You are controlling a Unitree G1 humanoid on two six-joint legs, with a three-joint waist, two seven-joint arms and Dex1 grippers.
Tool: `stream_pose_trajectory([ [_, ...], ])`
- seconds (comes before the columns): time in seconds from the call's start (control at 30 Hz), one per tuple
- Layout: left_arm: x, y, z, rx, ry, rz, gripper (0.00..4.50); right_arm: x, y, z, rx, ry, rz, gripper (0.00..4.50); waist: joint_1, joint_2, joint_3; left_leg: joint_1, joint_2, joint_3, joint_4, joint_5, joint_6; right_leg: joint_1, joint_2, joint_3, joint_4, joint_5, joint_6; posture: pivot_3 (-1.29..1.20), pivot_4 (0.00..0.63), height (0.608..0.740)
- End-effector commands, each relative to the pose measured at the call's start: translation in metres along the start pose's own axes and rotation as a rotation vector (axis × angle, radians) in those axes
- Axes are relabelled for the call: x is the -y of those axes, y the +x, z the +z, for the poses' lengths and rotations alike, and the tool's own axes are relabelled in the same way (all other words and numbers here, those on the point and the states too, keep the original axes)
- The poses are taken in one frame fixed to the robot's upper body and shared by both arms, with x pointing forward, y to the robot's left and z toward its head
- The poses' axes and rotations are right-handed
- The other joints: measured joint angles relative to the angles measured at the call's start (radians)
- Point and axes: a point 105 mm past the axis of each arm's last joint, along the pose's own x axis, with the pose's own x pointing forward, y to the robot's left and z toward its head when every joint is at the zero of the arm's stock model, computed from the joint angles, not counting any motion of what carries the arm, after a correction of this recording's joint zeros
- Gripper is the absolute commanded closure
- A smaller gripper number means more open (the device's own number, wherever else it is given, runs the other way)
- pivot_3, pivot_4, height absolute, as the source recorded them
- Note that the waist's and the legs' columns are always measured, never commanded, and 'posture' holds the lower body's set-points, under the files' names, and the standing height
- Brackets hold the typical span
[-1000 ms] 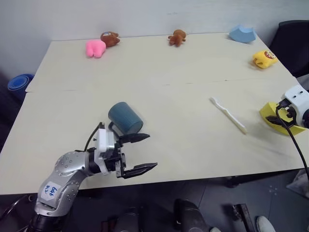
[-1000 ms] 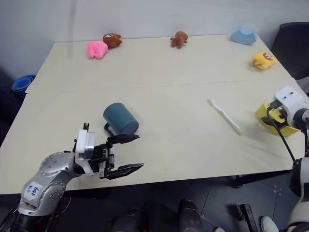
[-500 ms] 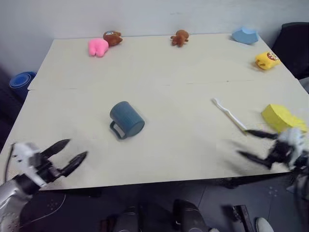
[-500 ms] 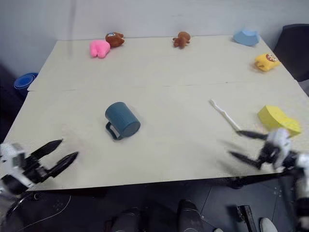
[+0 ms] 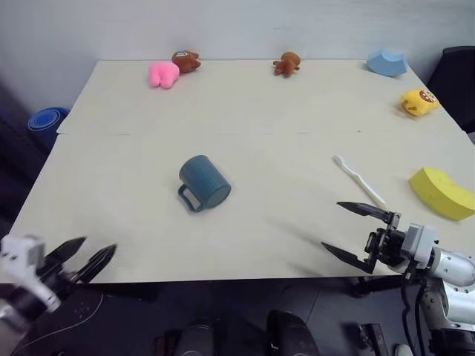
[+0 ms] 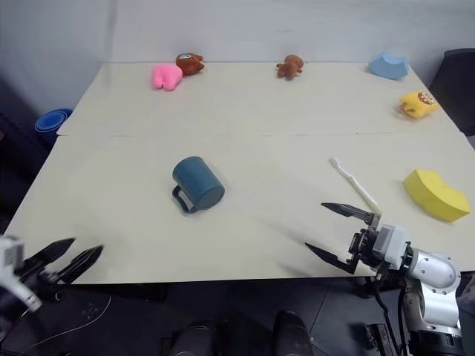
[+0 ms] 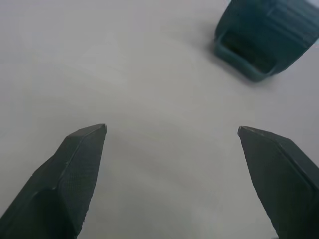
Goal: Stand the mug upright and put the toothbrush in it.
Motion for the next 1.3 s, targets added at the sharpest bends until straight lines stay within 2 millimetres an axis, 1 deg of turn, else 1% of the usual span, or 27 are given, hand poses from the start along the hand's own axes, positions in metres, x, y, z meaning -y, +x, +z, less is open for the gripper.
stream_pose_trajectory([
  [0.03, 0.02, 0.038, 0.018, -0.007, -0.078, 0.026, 0.0, 0.007, -0.003, 0.003, -0.015, -0.043, -0.016, 0.05, 0.001, 0.0, 0.0, 0.002, 0.0, -0.001, 0.0, 0.0, 0.0, 0.002, 0.0, 0.0, 0.001, 0.0, 0.0, 0.0, 0.15, 0.74],
  [0.07, 0.025, 0.053, 0.015, -0.058, -0.101, 0.055, 0.0, 0.008, -0.002, 0.004, -0.012, -0.043, -0.018, 0.05, 0.002, 0.0, 0.0, 0.002, 0.0, -0.001, 0.0, 0.0, 0.0, 0.003, 0.0, 0.0, 0.001, 0.0, 0.0, 0.0, 0.15, 0.74],
  [0.1, 0.028, 0.062, 0.013, -0.1, -0.114, 0.077, 0.0, 0.008, -0.001, 0.005, -0.011, -0.043, -0.019, 0.05, 0.001, 0.0, 0.0, 0.003, 0.0, -0.001, 0.0, 0.0, 0.0, 0.003, 0.0, 0.001, 0.001, 0.0, 0.0, 0.0, 0.15, 0.74],
  [0.13, 0.028, 0.07, 0.009, -0.162, -0.09, 0.126, 0.0, 0.009, 0.0, 0.006, -0.008, -0.046, -0.021, 0.05, 0.001, 0.0, 0.0, 0.003, -0.001, -0.002, 0.0, 0.0, 0.0, 0.003, 0.0, 0.001, 0.002, 0.0, 0.0, 0.0, 0.15, 0.74],
  [0.2, 0.037, 0.087, 0.01, -0.182, -0.129, 0.145, 0.0, 0.011, 0.002, 0.011, 0.005, -0.049, -0.036, 0.05, -0.001, 0.0, 0.0, 0.004, -0.001, -0.002, 0.0, 0.0, 0.0, 0.003, 0.0, 0.0, 0.003, 0.001, 0.001, 0.0, 0.15, 0.74],
  [0.27, 0.043, 0.099, 0.011, -0.201, -0.164, 0.158, 0.0, 0.011, 0.004, 0.014, 0.015, -0.051, -0.043, 0.05, -0.006, 0.0, 0.0, 0.004, -0.001, -0.002, -0.001, 0.0, 0.0, 0.003, 0.001, 0.0, 0.003, 0.001, 0.001, 0.0, 0.15, 0.74],
  [0.37, 0.047, 0.112, 0.002, -0.279, -0.169, 0.19, 0.0, 0.009, 0.007, 0.02, 0.026, -0.051, -0.047, 0.05, -0.007, 0.0, 0.0, 0.003, -0.001, -0.001, -0.001, 0.0, -0.001, 0.003, 0.002, -0.001, 0.002, 0.001, 0.001, 0.0, 0.15, 0.74],
  [0.47, 0.052, 0.124, 0.0, -0.331, -0.165, 0.193, 0.0, 0.009, 0.009, 0.027, 0.042, -0.044, -0.067, 0.05, -0.002, 0.0, 0.0, 0.003, -0.001, 0.0, -0.001, 0.0, -0.001, 0.004, 0.003, -0.001, 0.001, 0.001, 0.001, 0.0, 0.15, 0.74],
  [0.53, 0.05, 0.132, -0.004, -0.396, -0.093, 0.223, 0.0, 0.009, 0.01, 0.03, 0.048, -0.028, -0.088, 0.05, 0.003, 0.0, 0.0, 0.003, -0.001, 0.001, 0.0, 0.001, -0.002, 0.005, 0.003, -0.001, 0.0, 0.001, 0.001, 0.0, 0.15, 0.74],
  [0.6, 0.045, 0.139, -0.004, -0.404, -0.051, 0.278, 0.0, 0.01, 0.012, 0.033, 0.056, -0.016, -0.11, 0.05, 0.007, 0.001, -0.001, 0.003, -0.002, 0.002, 0.0, 0.001, -0.002, 0.007, 0.003, -0.001, -0.002, 0.001, 0.001, 0.0, 0.15, 0.74],
  [0.7, 0.053, 0.154, -0.013, -0.444, -0.111, 0.25, 0.0, 0.012, 0.016, 0.039, 0.07, -0.013, -0.133, 0.05, 0.008, 0.003, -0.002, 0.004, -0.002, 0.002, 0.0, 0.001, -0.002, 0.009, 0.003, -0.001, -0.004, 0.001, 0.001, 0.0, 0.15, 0.74],
  [0.73, 0.056, 0.159, -0.016, -0.451, -0.129, 0.243, 0.4, 0.012, 0.017, 0.042, 0.075, -0.011, -0.139, 0.0, 0.009, 0.005, -0.003, 0.004, -0.002, 0.002, 0.0, 0.001, -0.003, 0.009, 0.004, -0.001, -0.004, 0.001, 0.001, 0.0, 0.15, 0.74],
  [0.8, 0.063, 0.164, -0.02, -0.47, -0.121, 0.217, 0.83, 0.011, 0.018, 0.045, 0.077, -0.006, -0.142, 0.0, 0.01, 0.008, -0.005, 0.004, -0.002, 0.002, 0.0, 0.002, -0.003, 0.01, 0.004, -0.001, -0.005, 0.001, 0.001, 0.0, 0.15, 0.74],
  [0.9, 0.07, 0.167, -0.026, -0.505, -0.12, 0.171, 1.72, 0.01, 0.016, 0.047, 0.064, -0.001, -0.146, 0.0, 0.012, 0.011, -0.007, 0.004, -0.002, 0.002, 0.0, 0.002, -0.003, 0.01, 0.004, -0.001, -0.005, 0.001, 0.001, 0.0, 0.15, 0.74],
  [0.97, 0.07, 0.166, -0.029, -0.518, -0.118, 0.154, 2.41, 0.009, 0.012, 0.047, 0.05, 0.003, -0.15, 0.0, 0.013, 0.011, -0.007, 0.004, -0.003, 0.001, 0.0, 0.002, -0.003, 0.01, 0.004, 0.0, -0.005, 0.001, 0.001, 0.0, 0.15, 0.74],
  [1.03, 0.067, 0.165, -0.029, -0.53, -0.096, 0.142, 2.87, 0.009, 0.008, 0.046, 0.038, 0.006, -0.155, 0.0, 0.013, 0.012, -0.008, 0.003, -0.003, 0.001, 0.0, 0.002, -0.002, 0.01, 0.004, 0.0, -0.006, 0.001, 0.001, 0.0, 0.15, 0.74],
  [1.17, 0.064, 0.164, -0.027, -0.546, -0.084, 0.109, 4.06, 0.009, 0.003, 0.045, 0.026, 0.01, -0.162, 0.0, 0.011, 0.012, -0.008, 0.004, -0.003, 0.001, 0.0, 0.002, -0.002, 0.01, 0.004, 0.0, -0.006, 0.001, 0.001, 0.0, 0.15, 0.74],
  [1.2, 0.061, 0.165, -0.023, -0.535, -0.058, 0.106, 4.29, 0.01, 0.002, 0.045, 0.024, 0.008, -0.167, 0.0, 0.009, 0.012, -0.008, 0.004, -0.003, 0.001, 0.0, 0.002, -0.002, 0.01, 0.004, -0.001, -0.006, 0.001, 0.001, 0.0, 0.15, 0.74],
  [1.23, 0.059, 0.165, -0.021, -0.527, -0.038, 0.103, 4.35, 0.01, 0.002, 0.045, 0.023, 0.007, -0.171, 0.0, 0.008, 0.012, -0.008, 0.004, -0.003, 0.001, -0.001, 0.002, -0.002, 0.01, 0.004, 0.0, -0.006, 0.001, 0.001, 0.0, 0.15, 0.74],
  [1.3, 0.056, 0.168, -0.002, -0.459, 0.07, 0.053, 4.35, 0.012, 0.001, 0.045, 0.017, 0.003, -0.182, 0.0, 0.006, 0.012, -0.008, 0.004, -0.002, 0.002, -0.001, 0.002, -0.002, 0.01, 0.004, -0.001, -0.006, 0.001, 0.001, 0.0, 0.15, 0.74],
])
